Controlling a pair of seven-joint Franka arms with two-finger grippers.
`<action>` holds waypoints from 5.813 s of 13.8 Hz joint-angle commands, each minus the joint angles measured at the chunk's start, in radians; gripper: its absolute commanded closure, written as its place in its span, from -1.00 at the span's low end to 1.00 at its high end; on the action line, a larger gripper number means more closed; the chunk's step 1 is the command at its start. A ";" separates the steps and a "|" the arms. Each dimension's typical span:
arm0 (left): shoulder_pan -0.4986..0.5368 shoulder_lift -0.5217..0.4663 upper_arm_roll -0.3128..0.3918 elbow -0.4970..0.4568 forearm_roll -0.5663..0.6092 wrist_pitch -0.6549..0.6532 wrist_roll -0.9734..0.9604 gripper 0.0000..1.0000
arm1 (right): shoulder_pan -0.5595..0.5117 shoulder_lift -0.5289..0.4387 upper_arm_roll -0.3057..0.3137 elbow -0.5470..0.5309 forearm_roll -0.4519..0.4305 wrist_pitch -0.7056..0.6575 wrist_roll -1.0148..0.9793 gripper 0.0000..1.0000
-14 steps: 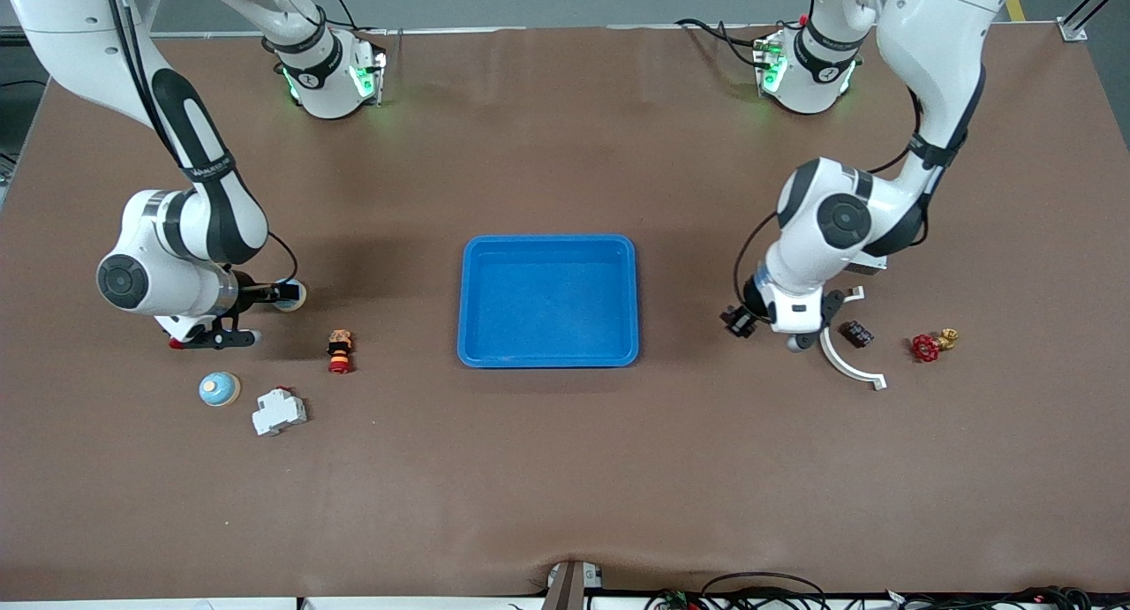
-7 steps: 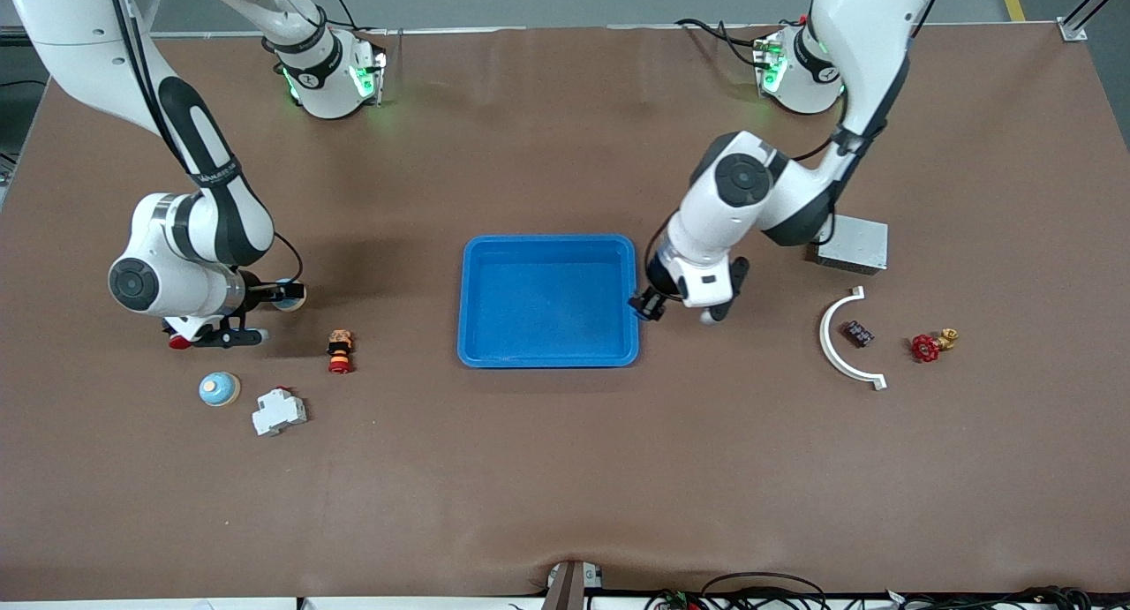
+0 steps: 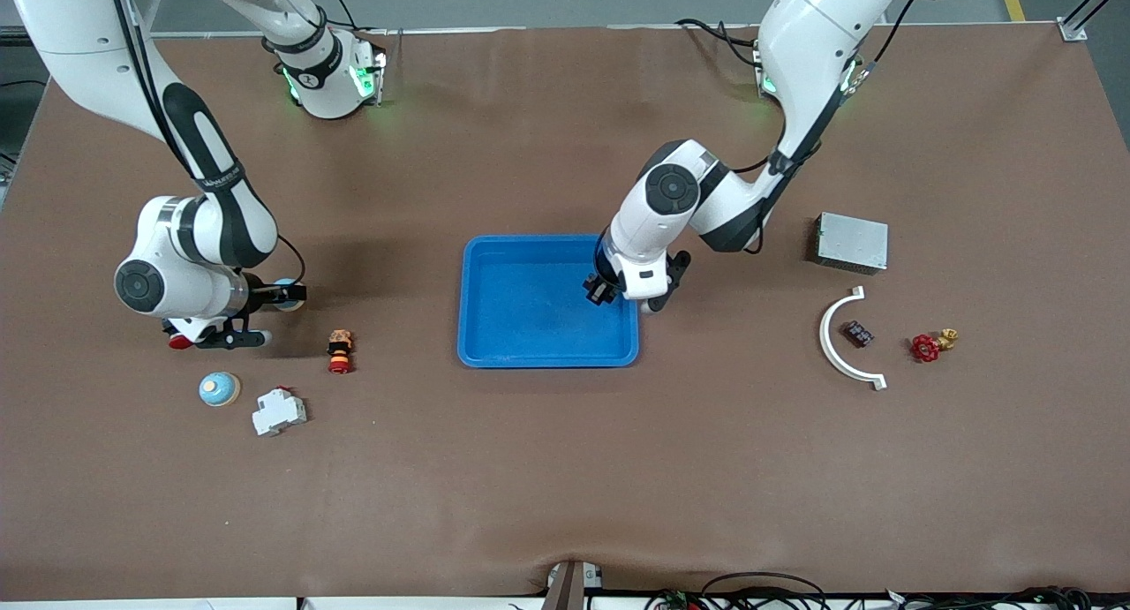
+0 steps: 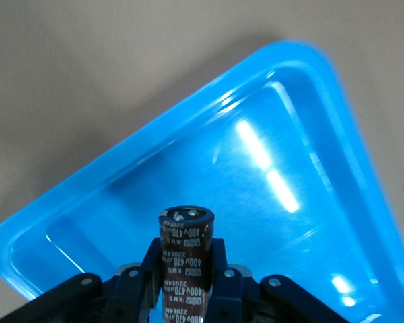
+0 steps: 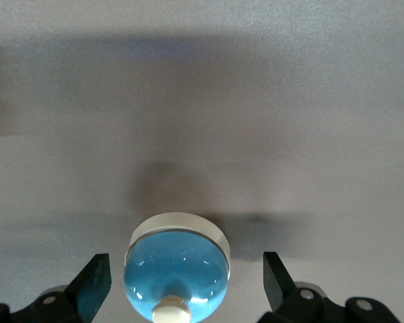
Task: Place electrolytic capacitor and blue bell in tray
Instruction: 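Lower the capacitor into the blue tray and open the left gripper, then return the left gripper to the capacitor while the right gripper carries the bell, then lower the bell into the tray while the left gripper grasps the capacitor, then reach the right gripper to the other bell while the left gripper carries the capacitor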
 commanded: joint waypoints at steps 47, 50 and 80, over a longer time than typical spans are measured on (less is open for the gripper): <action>0.716 -0.144 -0.012 -0.118 0.403 -0.294 0.631 1.00 | 0.716 0.142 0.014 0.340 0.236 -0.120 1.063 0.60; 0.717 -0.177 -0.062 -0.110 0.385 -0.332 0.608 1.00 | 0.716 0.152 0.013 0.340 0.236 -0.118 1.063 0.52; 0.302 0.066 -0.167 0.235 0.346 -0.332 0.071 1.00 | 0.159 -0.276 -0.035 0.245 -0.161 -0.348 -0.305 -1.00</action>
